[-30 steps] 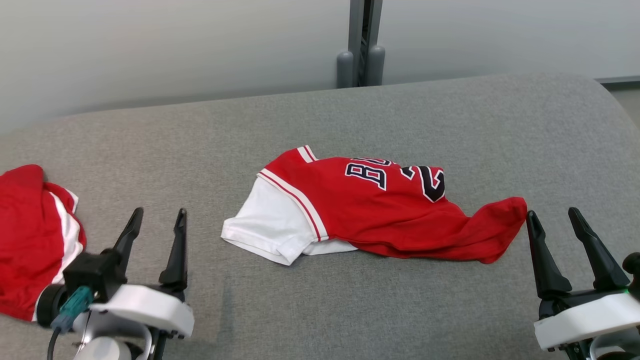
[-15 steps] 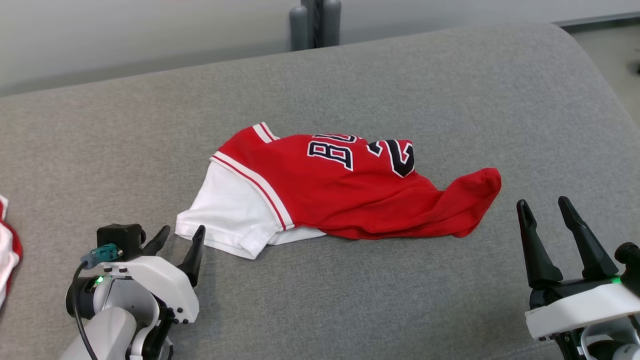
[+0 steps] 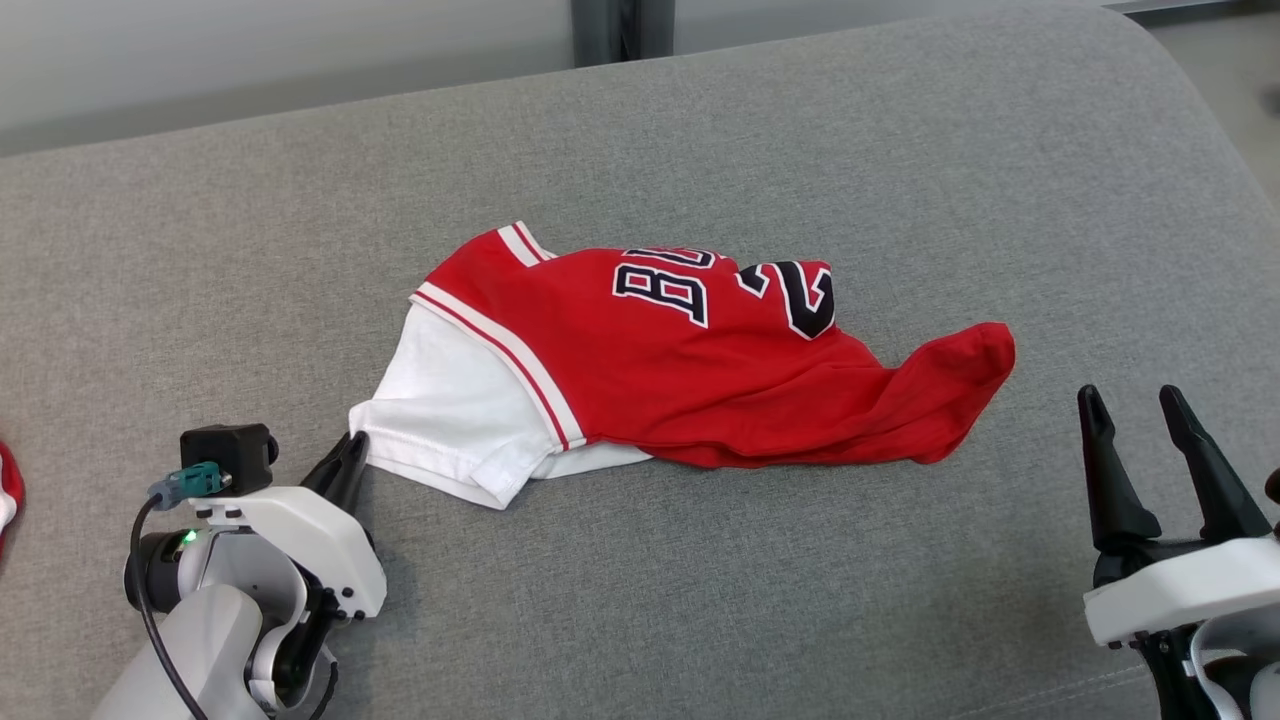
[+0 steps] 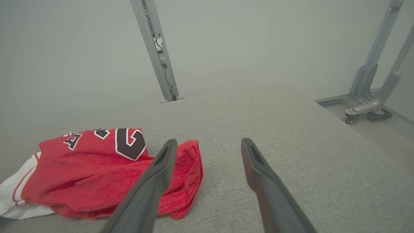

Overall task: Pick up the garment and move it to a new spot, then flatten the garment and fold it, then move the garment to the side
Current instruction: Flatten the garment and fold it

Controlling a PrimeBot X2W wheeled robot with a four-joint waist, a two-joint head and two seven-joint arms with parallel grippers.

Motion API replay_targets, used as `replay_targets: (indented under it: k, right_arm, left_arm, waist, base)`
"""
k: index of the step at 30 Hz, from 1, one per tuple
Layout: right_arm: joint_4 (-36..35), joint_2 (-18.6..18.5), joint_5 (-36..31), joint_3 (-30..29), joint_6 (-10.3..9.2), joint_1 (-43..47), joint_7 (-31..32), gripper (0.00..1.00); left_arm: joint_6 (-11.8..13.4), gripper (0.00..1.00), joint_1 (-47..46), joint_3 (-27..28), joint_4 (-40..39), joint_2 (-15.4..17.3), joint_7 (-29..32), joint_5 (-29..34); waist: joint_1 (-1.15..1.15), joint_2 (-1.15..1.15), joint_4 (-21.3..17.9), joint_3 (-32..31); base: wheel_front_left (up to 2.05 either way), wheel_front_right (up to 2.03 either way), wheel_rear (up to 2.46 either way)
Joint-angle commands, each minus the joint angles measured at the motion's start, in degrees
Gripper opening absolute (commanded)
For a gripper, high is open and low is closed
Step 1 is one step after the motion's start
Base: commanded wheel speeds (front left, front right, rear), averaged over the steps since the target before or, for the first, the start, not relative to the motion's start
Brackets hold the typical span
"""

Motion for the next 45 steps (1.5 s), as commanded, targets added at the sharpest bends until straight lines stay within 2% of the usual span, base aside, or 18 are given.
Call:
replay_targets:
  k: [1, 6, 15, 16, 18, 25, 30, 34, 40, 45]
  right_arm:
    - [1.4, -0.8, 0.4, -0.6, 0.01, -1.4, 0.6, 1.0]
    - [6.4, -2.7, 1.7, -0.2, 0.01, -4.4, 1.1, 1.0]
    - [15.7, -6.1, 3.8, 4.7, 0.01, -11.8, 1.4, 1.0]
    - [16.5, -6.3, 4.2, 5.2, 0.01, -12.3, 1.4, 0.87]
    - [17.6, -6.5, 4.4, 5.9, 0.01, -12.9, 1.8, 0.0]
    - [17.2, -7.3, 6.4, 6.4, 0.01, -13.7, -0.2, 0.0]
    - [12.8, -7.7, 6.7, 5.6, 0.01, -14.4, -3.9, 0.0]
    - [6.9, -8.3, 7.0, 5.1, 0.01, -15.2, -5.5, 0.0]
    - [-1.4, -10.2, 5.3, 3.5, 0.01, -17.9, -4.5, 0.0]
    - [-6.6, -11.8, 4.8, 3.6, 0.01, -21.6, -2.8, 0.0]
  left_arm:
    - [-0.2, 0.0, -1.2, -0.1, 0.4, 0.3, -0.4, 0.4]
    - [-0.5, 0.0, -2.2, -0.6, 1.0, 0.0, -0.8, 0.8]
    - [-1.2, 0.0, -4.9, -1.4, 2.1, -0.8, -1.7, 1.6]
    - [-1.4, 0.0, -5.1, -1.4, 2.2, -1.0, -1.9, 1.6]
    - [-1.5, 0.0, -5.5, -1.6, 2.5, -1.1, -2.2, 1.6]
    - [-1.4, 0.0, -6.7, -1.1, 1.3, -1.3, -4.9, 1.8]
    - [-0.5, 0.0, -7.3, 0.3, -3.4, -0.4, -7.4, 1.9]
    - [-1.1, 0.0, -7.0, 3.2, -11.2, -0.2, -6.9, -1.8]
    - [0.7, 0.0, -9.2, 7.1, -27.0, 2.1, -5.4, -4.2]
    - [1.7, 0.0, -14.7, 10.6, -39.0, 3.2, -4.6, -5.2]
  waist:
    - [0.0, 0.0, 0.3, 0.2]
    - [0.0, 0.0, 1.3, 1.0]
    - [0.0, 0.0, 4.0, 3.6]
    - [0.0, 0.0, 4.2, 3.7]
    - [0.0, 0.0, 4.5, 4.0]
    - [0.0, 0.0, 4.9, 3.9]
    - [0.0, 0.0, 4.7, 2.4]
    - [0.0, 0.0, 4.8, 0.3]
    - [0.0, 0.0, 5.9, -2.8]
    - [0.0, 0.0, 6.8, -5.0]
  base:
    - [0.0, 0.0, 0.0]
    - [0.0, 0.0, 0.0]
    - [0.0, 0.0, 0.0]
    - [0.0, 0.0, 0.0]
    - [0.0, 0.0, 0.0]
    - [0.0, 0.0, 0.0]
    - [0.0, 0.0, 0.0]
    - [0.0, 0.0, 0.0]
    - [0.0, 0.0, 0.0]
    - [0.0, 0.0, 0.0]
